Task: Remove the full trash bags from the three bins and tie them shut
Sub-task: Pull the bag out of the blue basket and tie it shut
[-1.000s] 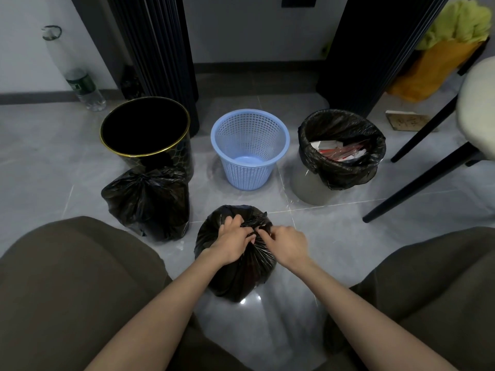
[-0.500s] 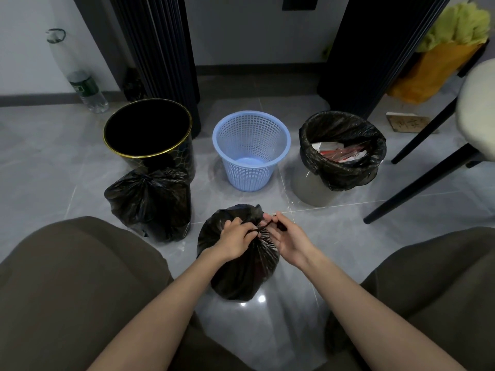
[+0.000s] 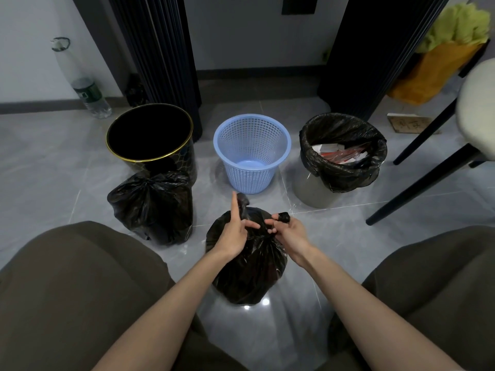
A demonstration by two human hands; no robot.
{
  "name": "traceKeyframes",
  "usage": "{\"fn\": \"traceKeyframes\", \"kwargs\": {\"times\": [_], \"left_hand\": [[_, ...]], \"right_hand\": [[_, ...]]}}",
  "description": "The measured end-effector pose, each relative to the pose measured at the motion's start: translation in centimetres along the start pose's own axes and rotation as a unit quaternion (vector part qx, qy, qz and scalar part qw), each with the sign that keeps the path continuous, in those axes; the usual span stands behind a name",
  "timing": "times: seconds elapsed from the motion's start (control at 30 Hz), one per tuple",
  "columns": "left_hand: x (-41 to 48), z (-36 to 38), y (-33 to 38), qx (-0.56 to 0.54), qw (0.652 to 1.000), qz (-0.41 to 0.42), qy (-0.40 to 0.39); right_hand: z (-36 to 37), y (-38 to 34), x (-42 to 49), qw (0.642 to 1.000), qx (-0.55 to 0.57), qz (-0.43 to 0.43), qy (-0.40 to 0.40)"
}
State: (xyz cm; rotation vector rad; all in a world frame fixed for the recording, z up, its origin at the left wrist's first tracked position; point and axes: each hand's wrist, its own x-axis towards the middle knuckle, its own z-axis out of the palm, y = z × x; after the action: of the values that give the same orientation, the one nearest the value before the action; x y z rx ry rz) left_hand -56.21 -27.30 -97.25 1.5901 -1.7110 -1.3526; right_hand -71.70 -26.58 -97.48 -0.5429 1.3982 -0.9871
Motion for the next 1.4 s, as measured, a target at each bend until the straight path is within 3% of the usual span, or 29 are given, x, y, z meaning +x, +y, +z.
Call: {"fn": "traceKeyframes", "kwargs": {"times": [0.13,0.33,0.5,0.7,0.87,1.03,1.1,1.17,1.33,1.4], "left_hand": [[0.1,0.4,0.5,-0.093,0.994,-0.039,0.033],[0.6,1.0,0.2,-0.148,0.984,-0.073,0.06],[0.8,1.0,-0.4,-0.059,0.998,-0.006,0.02],[0.6,0.9,-0.4,0.071,0.997,0.038,0.01],[0.5,1.2,-0.5,0.15,0.986,0.065,-0.017],[0.6,1.1,-0.1,0.214,0.974,0.076,-0.009],[0.5,1.2,0.2,0.217,0.972,0.093,-0.017],[0.4,1.4,0.5,0.188,0.976,0.101,-0.032],[0.9,0.7,0.1,0.042,0.998,0.008,-0.039],[1.1,0.0,-0.2,0.033,0.998,-0.027,-0.042]], "right_hand": [[-0.2,0.1,-0.2,0.998,-0.055,-0.021,0.004],[-0.1,0.1,-0.7,0.994,-0.102,-0.041,-0.009],[-0.2,0.5,0.0,0.979,-0.192,-0.061,-0.005],[-0.3,0.7,0.1,0.978,-0.188,-0.082,0.035],[0.0,0.3,-0.4,0.96,-0.259,-0.106,-0.002],[0.2,-0.4,-1.2,0.978,-0.187,-0.074,-0.061],[0.3,-0.3,-1.5,0.984,-0.153,-0.077,-0.05],[0.3,-0.2,-1.5,0.993,-0.101,-0.058,-0.032],[-0.2,-0.9,-1.0,0.995,0.059,0.046,-0.073],[-0.7,-0.9,-0.7,0.994,-0.035,0.034,-0.095]]}}
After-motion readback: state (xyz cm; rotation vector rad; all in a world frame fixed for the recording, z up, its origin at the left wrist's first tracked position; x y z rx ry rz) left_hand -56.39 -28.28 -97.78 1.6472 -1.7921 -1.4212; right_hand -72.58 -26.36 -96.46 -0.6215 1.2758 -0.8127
